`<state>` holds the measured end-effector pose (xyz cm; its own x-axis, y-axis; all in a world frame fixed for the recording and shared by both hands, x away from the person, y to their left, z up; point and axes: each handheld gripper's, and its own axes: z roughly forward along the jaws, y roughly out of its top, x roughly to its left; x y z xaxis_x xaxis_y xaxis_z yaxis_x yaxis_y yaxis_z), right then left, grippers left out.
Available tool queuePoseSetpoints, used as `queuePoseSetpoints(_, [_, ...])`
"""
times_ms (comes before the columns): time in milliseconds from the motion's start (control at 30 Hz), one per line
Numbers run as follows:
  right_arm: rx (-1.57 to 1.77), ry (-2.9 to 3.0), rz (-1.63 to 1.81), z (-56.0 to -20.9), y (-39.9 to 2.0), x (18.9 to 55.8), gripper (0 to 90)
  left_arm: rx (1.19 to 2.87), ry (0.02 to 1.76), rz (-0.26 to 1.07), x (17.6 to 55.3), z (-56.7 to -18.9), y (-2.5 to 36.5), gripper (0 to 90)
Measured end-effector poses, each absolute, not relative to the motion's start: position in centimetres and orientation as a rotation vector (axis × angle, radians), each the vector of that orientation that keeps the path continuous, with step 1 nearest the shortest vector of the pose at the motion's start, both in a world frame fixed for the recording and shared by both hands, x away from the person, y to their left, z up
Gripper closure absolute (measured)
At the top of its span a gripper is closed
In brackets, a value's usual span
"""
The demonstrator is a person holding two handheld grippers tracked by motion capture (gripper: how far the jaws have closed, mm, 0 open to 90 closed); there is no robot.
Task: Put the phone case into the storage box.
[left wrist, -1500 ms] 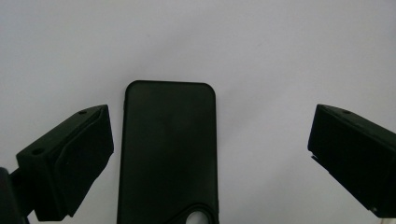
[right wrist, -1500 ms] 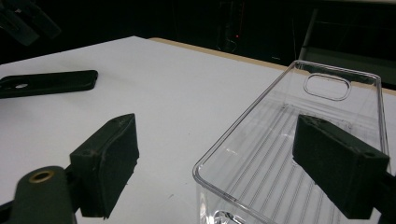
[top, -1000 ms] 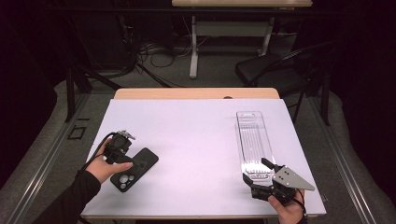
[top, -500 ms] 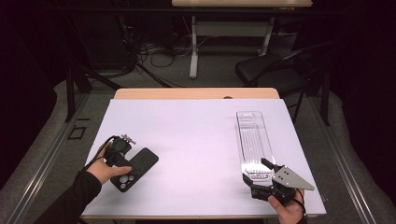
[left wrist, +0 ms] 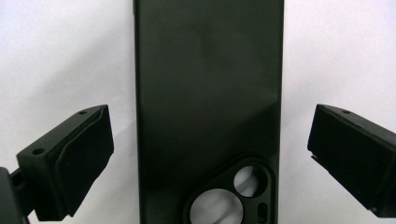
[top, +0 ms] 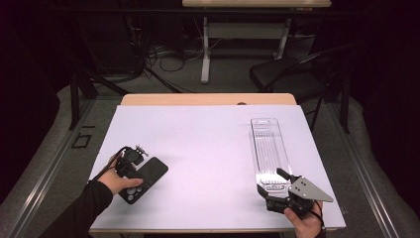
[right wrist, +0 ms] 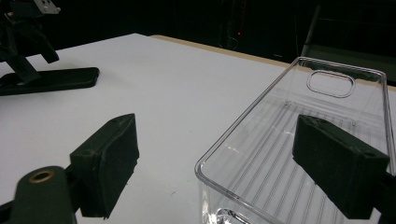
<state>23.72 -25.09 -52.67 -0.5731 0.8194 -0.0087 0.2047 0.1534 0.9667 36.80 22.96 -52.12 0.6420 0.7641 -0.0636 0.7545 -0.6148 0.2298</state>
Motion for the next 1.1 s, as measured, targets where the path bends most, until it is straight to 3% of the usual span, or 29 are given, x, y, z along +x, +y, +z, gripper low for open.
queuePoseSetpoints(967, [0.973,1.893,1.441,-52.7,-25.1,23.7,14.0,2.714,1.305,0.046,37.3,-53.5,22.3,1.6])
queuePoseSetpoints(1100, [0.973,1.893,1.441,-52.7,-25.1,23.7,14.0,2.715,1.314,0.032,37.3,-53.6,22.3,5.4])
